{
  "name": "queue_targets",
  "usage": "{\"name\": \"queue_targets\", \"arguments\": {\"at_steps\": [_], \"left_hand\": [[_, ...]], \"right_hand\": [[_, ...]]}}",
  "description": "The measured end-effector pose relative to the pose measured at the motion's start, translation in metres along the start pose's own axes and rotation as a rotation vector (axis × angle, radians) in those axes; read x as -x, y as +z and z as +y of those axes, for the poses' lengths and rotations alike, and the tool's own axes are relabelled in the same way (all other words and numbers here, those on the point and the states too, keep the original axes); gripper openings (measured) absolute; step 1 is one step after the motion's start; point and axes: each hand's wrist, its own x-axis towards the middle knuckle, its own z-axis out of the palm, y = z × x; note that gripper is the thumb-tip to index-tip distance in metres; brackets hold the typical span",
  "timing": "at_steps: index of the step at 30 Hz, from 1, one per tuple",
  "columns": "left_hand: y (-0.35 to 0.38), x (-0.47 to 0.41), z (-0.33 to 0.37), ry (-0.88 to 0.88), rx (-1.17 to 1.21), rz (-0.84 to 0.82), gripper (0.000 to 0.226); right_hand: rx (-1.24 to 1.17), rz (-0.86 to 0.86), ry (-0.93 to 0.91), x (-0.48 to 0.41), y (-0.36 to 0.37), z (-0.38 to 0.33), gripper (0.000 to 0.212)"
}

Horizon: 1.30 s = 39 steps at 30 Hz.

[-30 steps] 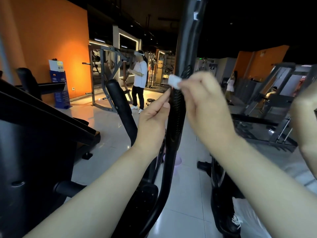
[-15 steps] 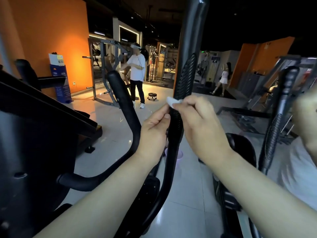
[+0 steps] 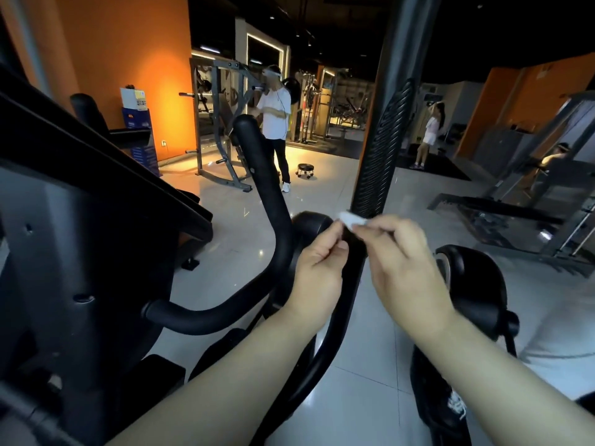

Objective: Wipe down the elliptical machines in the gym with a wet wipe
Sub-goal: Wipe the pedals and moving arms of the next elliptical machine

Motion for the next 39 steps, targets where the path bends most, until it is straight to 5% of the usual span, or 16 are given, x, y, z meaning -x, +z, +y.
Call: {"name": "queue_targets", "arguments": {"at_steps": [3,9,14,25,33,39], "left_hand": [[-0.003,0.003,0.001,-0.041,-0.007,0.003,0.052],[-0.008,0.012,-0.004,-0.073,-0.097,-0.012,0.042],[-0.019,0.026,-0.003,-0.082,-0.099,0.036,0.040],[-0.074,-0.008,0.054,0.099,-0.170,0.454,0.040],[-0.069,-0.026,0.075,0.244,-0.243,0.427,0.031],[-0.065,-0.039,0.073,0.304,-0.177,0.512,0.026]], "right_hand": [[-0.007,-0.196,0.047,0.020,0.005,-0.012,0.045],[-0.087,-0.027,0.044,-0.008,-0.001,0.000,0.032],[-0.091,-0.255,0.115,0.028,0.013,-0.020,0.034],[-0.288,-0.058,0.040,-0.084,0.064,-0.067,0.040],[-0.284,-0.130,0.126,-0.104,0.080,-0.089,0.019],[-0.573,-0.203,0.196,-0.108,0.073,-0.076,0.045]]}}
